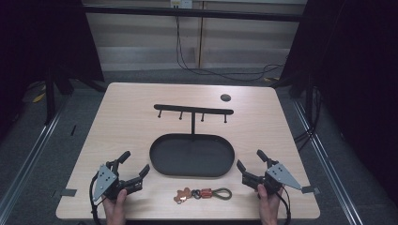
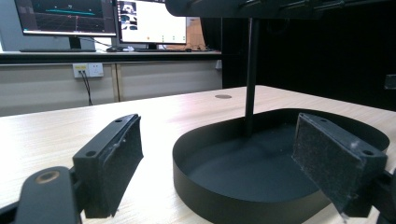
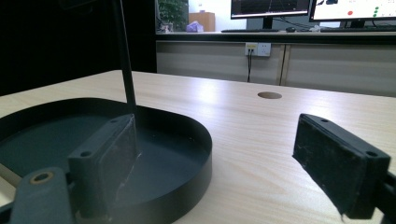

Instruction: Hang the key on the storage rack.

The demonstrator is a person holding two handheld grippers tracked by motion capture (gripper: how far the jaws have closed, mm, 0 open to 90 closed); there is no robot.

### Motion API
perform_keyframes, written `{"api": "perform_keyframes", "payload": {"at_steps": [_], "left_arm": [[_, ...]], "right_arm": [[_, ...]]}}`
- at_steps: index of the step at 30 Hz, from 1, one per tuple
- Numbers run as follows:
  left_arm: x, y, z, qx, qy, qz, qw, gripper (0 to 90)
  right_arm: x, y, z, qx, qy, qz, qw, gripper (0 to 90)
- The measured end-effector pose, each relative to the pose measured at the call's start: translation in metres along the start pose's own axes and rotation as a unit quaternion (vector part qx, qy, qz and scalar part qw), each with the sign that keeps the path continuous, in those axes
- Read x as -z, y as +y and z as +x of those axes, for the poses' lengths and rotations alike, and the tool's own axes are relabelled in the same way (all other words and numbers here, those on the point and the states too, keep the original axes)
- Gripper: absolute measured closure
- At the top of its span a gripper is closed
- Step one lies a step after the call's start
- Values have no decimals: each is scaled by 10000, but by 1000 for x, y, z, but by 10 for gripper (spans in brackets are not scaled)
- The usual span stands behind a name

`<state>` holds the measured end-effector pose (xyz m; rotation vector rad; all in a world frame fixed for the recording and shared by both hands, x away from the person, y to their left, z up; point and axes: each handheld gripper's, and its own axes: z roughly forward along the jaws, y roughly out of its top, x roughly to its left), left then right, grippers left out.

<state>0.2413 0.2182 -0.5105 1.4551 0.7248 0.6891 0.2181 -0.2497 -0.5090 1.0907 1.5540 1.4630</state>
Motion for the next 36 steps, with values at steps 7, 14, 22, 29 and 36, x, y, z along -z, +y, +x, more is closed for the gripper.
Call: {"api": "perform_keyframes", "payload": {"at_steps": [7,14,22,29,36], "left_arm": [[0,0,0,-16,5,7,10000,157],[0,0,0,-19,6,5,10000,157],[0,0,0,-20,4,4,10000,157],[0,0,0,-17,3,2,10000,157],[0,0,0,-35,-3,9,10000,157]], "right_arm": [[-4,2,0,0,78,275,9996,128],[-3,2,-2,-33,200,307,9993,131],[-9,5,-1,-134,129,718,9972,191],[-9,16,5,-310,489,820,9949,337],[-15,33,9,-393,759,1084,9904,419]]}}
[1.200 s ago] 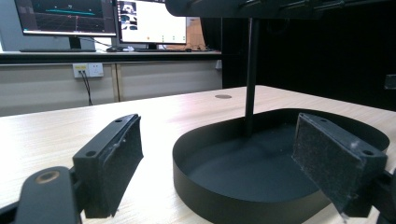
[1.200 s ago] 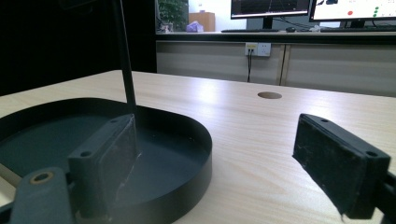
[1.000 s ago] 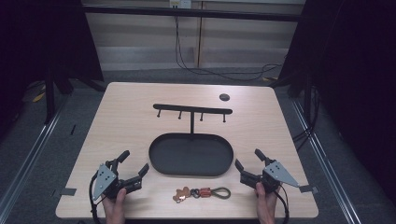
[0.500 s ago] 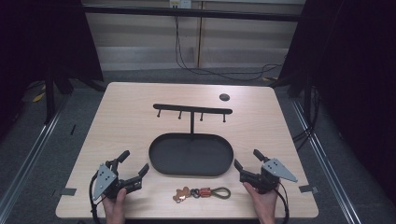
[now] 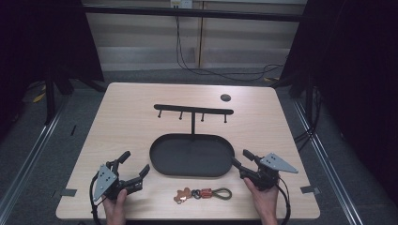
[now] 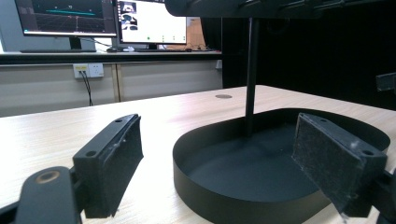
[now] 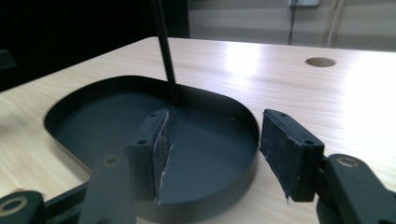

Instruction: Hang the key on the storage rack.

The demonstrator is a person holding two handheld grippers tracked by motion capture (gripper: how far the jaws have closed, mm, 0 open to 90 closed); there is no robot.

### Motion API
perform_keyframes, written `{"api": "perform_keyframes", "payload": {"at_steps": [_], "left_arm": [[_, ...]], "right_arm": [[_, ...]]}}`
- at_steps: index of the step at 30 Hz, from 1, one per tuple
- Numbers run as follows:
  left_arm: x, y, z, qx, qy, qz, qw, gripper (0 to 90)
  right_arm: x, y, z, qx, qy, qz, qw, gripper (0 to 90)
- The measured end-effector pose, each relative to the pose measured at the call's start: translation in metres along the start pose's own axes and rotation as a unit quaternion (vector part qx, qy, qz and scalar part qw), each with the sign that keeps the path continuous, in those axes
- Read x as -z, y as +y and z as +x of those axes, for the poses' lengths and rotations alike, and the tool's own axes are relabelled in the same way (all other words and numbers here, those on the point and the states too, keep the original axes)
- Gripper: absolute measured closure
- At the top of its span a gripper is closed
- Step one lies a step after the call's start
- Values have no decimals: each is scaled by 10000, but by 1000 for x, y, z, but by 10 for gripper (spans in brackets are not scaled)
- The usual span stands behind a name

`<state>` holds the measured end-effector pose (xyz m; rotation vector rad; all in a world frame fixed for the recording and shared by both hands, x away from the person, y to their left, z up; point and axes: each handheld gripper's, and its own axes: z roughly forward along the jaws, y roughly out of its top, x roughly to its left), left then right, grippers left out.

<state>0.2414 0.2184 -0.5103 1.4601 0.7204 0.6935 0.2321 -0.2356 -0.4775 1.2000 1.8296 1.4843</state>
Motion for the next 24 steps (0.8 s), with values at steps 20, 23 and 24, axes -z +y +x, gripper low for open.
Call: {"api": "perform_keyframes", "payload": {"at_steps": [20,23,24], "left_arm": [[0,0,0,-1,9,-3,10000,157],[0,0,0,-4,8,-2,10000,157],[0,0,0,-1,6,-3,10000,157]], "right_arm": [[-18,44,19,334,1121,1406,9831,489],[-22,43,18,242,1290,1696,9767,497],[-24,43,20,335,1288,1897,9728,506]]}}
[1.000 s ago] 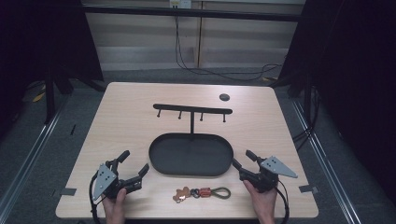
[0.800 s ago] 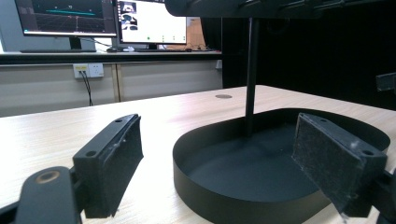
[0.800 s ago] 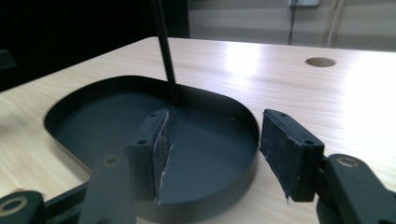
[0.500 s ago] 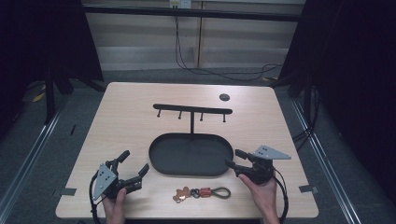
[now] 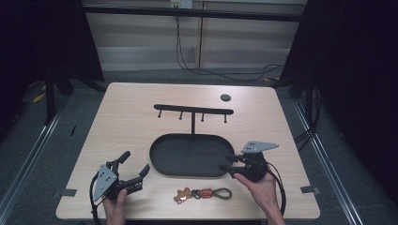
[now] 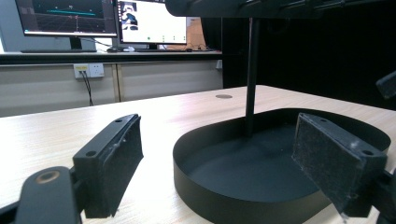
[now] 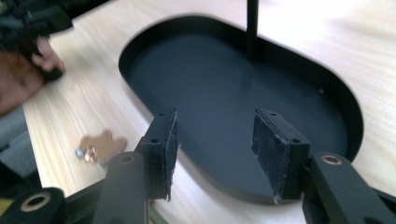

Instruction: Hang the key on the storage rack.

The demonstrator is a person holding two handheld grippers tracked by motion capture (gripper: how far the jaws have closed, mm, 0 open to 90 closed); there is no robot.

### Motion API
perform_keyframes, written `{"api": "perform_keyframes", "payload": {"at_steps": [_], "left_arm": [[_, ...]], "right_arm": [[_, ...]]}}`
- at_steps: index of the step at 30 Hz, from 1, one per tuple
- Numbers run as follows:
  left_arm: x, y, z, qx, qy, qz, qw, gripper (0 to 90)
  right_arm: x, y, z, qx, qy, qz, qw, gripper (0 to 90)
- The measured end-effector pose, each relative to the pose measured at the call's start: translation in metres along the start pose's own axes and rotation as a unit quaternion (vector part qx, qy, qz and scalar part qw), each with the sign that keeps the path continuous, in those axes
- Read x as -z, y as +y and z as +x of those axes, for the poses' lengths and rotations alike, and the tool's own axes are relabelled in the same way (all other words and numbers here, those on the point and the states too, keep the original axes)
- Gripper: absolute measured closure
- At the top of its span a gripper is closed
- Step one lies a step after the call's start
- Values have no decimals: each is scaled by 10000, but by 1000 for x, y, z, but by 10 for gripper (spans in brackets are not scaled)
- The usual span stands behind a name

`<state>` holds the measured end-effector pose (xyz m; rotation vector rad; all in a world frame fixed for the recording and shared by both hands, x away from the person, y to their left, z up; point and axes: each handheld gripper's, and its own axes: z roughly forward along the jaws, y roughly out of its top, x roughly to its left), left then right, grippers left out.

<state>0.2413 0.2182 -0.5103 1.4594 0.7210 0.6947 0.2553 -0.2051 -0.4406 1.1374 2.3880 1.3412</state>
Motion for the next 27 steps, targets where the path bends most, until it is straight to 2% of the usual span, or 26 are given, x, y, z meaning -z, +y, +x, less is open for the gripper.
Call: {"api": "perform_keyframes", "payload": {"at_steps": [2,8,10,13,14,15,17,20,21,22,27], "left_arm": [[0,0,0,-3,0,0,10000,157],[0,0,0,-2,0,1,10000,157],[0,0,0,-1,0,0,10000,157],[0,0,0,16,2,-3,10000,157],[0,0,0,17,3,-3,10000,157],[0,0,0,17,3,-3,10000,157],[0,0,0,-1,0,-1,10000,157],[0,0,0,16,2,-3,10000,157],[0,0,0,16,2,-3,10000,157],[0,0,0,17,2,-3,10000,157],[0,0,0,17,2,-3,10000,157]], "right_arm": [[0,0,1,80,37,114,9999,559],[1,-6,5,148,196,326,9992,633],[1,-8,5,178,171,429,9988,654],[0,-9,4,96,288,557,9980,663],[0,-10,3,77,337,793,9963,664],[0,-10,3,77,337,793,9963,664],[0,-14,2,-14,515,1014,9935,689],[-5,-17,2,33,587,1382,9887,693],[-5,-17,2,33,587,1382,9887,693],[-6,-18,3,104,621,1557,9858,710],[-5,-17,4,185,584,1695,9836,688]]}}
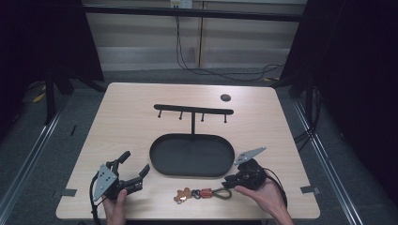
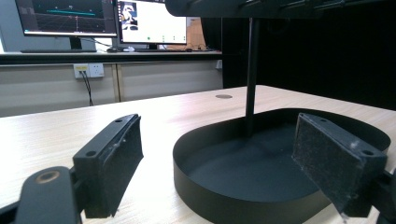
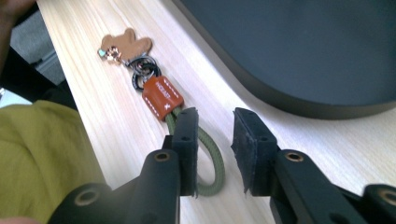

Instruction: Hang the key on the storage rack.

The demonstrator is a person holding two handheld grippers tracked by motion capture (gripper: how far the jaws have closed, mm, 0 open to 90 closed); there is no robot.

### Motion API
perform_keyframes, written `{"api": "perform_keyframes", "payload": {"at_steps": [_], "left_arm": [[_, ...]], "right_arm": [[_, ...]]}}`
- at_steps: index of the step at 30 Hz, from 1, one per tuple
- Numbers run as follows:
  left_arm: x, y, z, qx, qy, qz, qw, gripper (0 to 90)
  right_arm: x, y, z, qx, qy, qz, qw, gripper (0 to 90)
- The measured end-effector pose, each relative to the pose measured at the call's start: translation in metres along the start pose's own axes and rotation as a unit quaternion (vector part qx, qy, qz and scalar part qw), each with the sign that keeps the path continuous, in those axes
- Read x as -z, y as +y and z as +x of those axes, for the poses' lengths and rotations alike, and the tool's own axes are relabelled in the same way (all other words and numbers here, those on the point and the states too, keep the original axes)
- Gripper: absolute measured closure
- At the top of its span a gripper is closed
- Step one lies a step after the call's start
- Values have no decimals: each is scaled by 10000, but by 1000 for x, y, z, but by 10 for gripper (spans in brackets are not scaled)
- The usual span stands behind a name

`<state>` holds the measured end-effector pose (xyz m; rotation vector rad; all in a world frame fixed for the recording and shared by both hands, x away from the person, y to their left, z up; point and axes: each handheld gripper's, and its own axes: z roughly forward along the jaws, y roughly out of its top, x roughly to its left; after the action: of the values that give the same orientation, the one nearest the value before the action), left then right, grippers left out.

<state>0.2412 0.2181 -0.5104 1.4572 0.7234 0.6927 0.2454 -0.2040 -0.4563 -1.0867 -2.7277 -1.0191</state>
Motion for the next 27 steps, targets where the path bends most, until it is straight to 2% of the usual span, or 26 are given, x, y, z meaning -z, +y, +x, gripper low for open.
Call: {"api": "perform_keyframes", "payload": {"at_steps": [1,2,3,5,10,18,20,24,25,26,27], "left_arm": [[0,0,0,1,0,0,10000,157],[0,0,0,1,0,0,10000,157],[0,0,0,-1,0,1,10000,157],[0,0,0,0,0,0,10000,157],[0,0,0,0,0,0,10000,157],[0,0,0,2,-1,-1,10000,157],[0,0,0,0,-1,-1,10000,157],[0,0,0,-1,0,0,10000,157],[0,0,0,-14,-2,9,10000,157],[0,0,0,-14,-2,9,10000,157],[0,0,0,0,-1,-1,10000,157]], "right_arm": [[-1,1,0,-72,-65,244,9997,666],[-1,1,0,-72,-65,244,9997,666],[-5,1,-2,-45,-85,432,9990,672],[-7,0,-2,-13,-75,586,9983,701],[-14,0,-1,97,-54,758,9971,748],[-22,0,-1,201,-58,1016,9946,755],[-24,1,2,296,-55,1110,9934,758],[-25,3,5,440,-134,1205,9916,768],[-26,4,9,584,-270,1276,9897,791],[-26,4,9,584,-270,1276,9897,791],[-27,6,12,658,-380,1363,9878,815]]}}
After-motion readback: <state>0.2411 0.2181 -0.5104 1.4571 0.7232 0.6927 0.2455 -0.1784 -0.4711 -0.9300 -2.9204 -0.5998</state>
